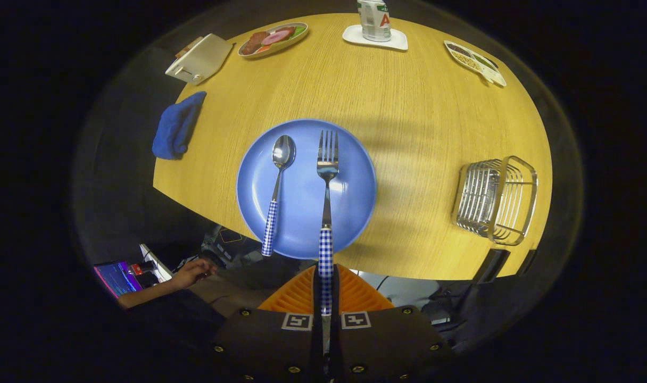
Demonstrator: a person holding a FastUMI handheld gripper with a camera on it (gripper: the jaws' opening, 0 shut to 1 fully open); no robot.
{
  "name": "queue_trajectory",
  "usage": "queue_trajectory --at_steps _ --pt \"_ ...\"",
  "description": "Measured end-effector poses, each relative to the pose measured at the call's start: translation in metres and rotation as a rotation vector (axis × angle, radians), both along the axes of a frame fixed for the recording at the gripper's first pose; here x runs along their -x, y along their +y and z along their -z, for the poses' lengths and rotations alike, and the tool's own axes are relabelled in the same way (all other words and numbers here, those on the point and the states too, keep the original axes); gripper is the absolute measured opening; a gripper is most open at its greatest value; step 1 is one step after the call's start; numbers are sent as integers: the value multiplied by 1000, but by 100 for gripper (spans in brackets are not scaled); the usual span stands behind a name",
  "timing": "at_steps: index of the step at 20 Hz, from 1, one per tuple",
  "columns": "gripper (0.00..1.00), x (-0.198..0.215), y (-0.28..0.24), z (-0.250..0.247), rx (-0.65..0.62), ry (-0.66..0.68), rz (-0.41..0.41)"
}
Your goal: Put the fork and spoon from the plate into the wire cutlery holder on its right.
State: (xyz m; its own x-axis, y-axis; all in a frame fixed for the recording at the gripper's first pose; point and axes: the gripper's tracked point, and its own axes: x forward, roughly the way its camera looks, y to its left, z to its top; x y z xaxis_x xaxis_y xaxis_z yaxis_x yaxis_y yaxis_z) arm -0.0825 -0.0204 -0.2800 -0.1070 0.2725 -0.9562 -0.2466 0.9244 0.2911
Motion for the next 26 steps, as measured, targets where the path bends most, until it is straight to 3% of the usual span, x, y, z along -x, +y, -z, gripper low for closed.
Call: queue_trajectory --at_steps 5,11,17,26 --pt "5 18 -63 -28 91 18 -63" --pt "5 33 -122 -43 159 105 -5" --pt "5 16 -166 -48 202 189 81" --pt "5 -26 -185 -40 278 342 8"
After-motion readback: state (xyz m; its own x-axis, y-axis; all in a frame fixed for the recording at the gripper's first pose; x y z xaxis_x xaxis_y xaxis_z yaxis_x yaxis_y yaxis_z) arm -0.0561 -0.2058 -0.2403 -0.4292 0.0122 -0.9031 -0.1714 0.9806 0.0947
